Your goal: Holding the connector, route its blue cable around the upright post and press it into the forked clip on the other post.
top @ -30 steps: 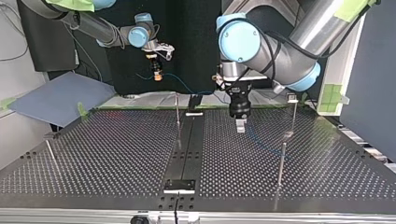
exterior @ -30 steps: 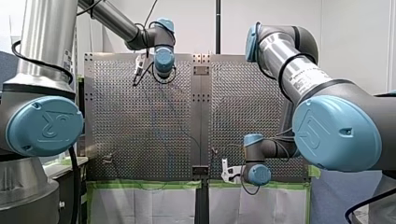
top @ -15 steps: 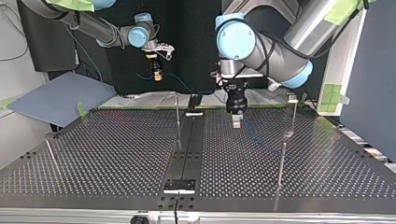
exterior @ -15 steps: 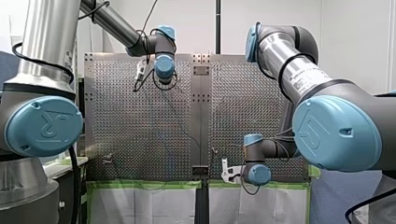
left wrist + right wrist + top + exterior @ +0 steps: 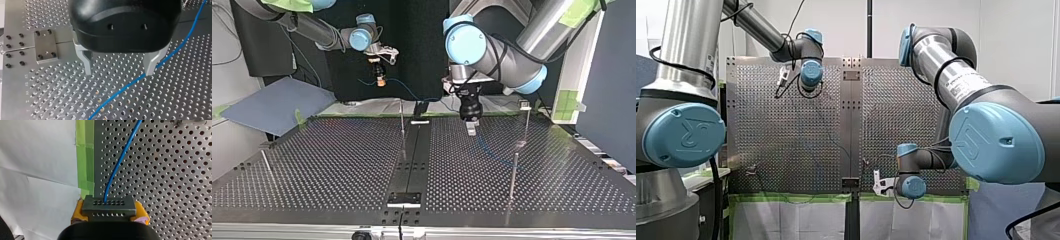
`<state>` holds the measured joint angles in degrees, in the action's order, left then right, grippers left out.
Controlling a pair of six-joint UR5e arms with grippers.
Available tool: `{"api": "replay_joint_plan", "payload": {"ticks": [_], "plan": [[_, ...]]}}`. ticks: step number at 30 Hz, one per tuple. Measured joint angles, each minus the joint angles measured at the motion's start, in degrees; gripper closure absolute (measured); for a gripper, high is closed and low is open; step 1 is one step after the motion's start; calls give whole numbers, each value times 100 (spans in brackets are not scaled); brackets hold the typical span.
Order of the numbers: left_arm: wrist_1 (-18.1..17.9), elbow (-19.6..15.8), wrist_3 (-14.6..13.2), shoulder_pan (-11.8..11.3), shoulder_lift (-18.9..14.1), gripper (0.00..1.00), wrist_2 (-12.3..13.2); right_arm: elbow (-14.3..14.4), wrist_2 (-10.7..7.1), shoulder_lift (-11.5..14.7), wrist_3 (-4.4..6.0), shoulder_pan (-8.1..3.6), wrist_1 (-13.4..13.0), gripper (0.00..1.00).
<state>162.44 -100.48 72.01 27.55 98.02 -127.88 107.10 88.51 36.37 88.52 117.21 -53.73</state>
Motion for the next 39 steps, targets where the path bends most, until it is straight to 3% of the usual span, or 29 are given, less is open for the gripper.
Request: {"api": "replay_joint_plan", "payload": {"ticks": [15, 29, 39], "plan": [[-142, 12, -26, -84, 375, 0, 37, 0, 0, 1, -8, 0, 10, 100], [-206, 37, -44, -260, 396, 0, -39, 0, 0, -1, -9, 0, 14, 100], [-302, 141, -42, -314, 398, 0, 216, 0, 0, 0, -9, 0, 13, 100]]}}
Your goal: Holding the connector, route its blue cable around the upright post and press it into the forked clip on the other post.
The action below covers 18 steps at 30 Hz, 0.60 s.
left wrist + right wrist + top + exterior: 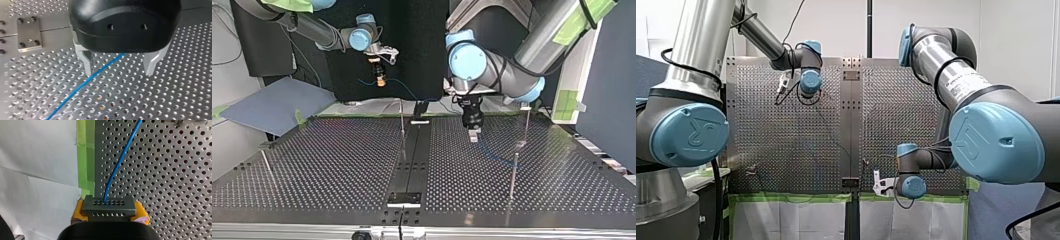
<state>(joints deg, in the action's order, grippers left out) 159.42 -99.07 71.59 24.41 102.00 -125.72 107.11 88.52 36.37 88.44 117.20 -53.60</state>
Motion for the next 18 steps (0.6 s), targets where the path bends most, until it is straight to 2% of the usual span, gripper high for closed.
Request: {"api": "replay_joint_plan", "payload": {"ticks": [5, 13, 18], "plan": [[26, 195, 19, -70, 5, 0, -23, 0, 0, 0, 0, 0, 1, 100], [328, 562, 43, -235, 6, 0, -298, 0, 0, -1, 1, 0, -7, 100], [535, 820, 34, -301, 7, 0, -277, 0, 0, -1, 7, 1, -27, 100]]}}
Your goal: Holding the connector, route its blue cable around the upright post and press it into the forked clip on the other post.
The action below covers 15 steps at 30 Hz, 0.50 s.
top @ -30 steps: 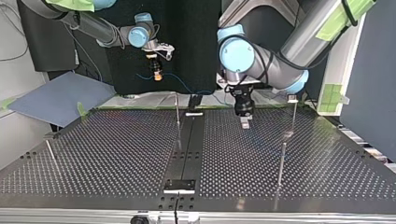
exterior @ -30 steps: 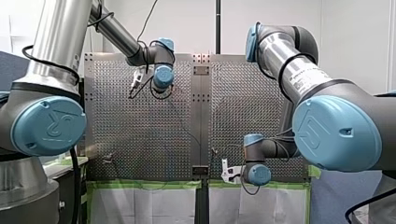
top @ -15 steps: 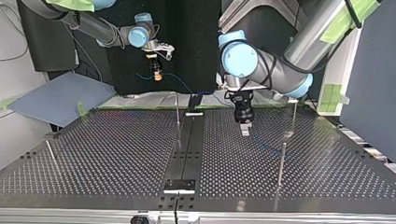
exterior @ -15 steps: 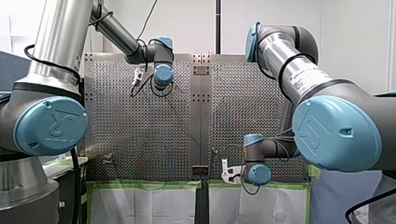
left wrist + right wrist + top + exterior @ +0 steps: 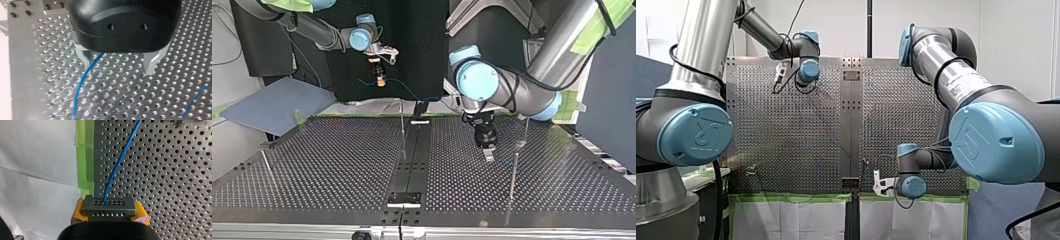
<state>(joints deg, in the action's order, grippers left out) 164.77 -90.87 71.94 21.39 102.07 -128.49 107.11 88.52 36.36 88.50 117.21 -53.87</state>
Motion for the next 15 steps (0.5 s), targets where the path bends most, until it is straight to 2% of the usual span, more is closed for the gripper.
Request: {"api": "replay_joint_plan", "payload": {"ticks": [7, 15], "plan": [[53, 156, -28, 30, 90, 0, 190, 0, 0, -1, 2, 0, -10, 100], [122, 173, -31, 44, 322, 0, 173, -1, 0, -1, 2, 0, 1, 100]]}}
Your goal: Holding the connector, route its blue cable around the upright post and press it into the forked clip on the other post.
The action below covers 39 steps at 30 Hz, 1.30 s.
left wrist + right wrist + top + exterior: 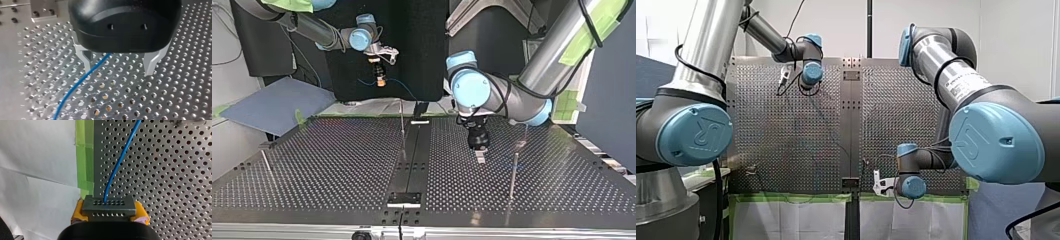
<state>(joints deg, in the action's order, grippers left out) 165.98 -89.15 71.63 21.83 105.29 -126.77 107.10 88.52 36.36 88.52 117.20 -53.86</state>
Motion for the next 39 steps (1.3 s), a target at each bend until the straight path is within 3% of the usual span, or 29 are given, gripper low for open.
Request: {"api": "replay_joint_plan", "payload": {"ticks": [8, 30, 39], "plan": [[39, 40, 0, -20, 60, 0, -7, 0, 0, 0, 0, -1, -2, 100], [221, 179, -30, 174, 902, 0, 87, 0, 0, -4, 0, -52, -4, 100], [345, 202, -31, 221, 1084, 0, 82, 0, 0, -2, 0, -52, -9, 100]]}}
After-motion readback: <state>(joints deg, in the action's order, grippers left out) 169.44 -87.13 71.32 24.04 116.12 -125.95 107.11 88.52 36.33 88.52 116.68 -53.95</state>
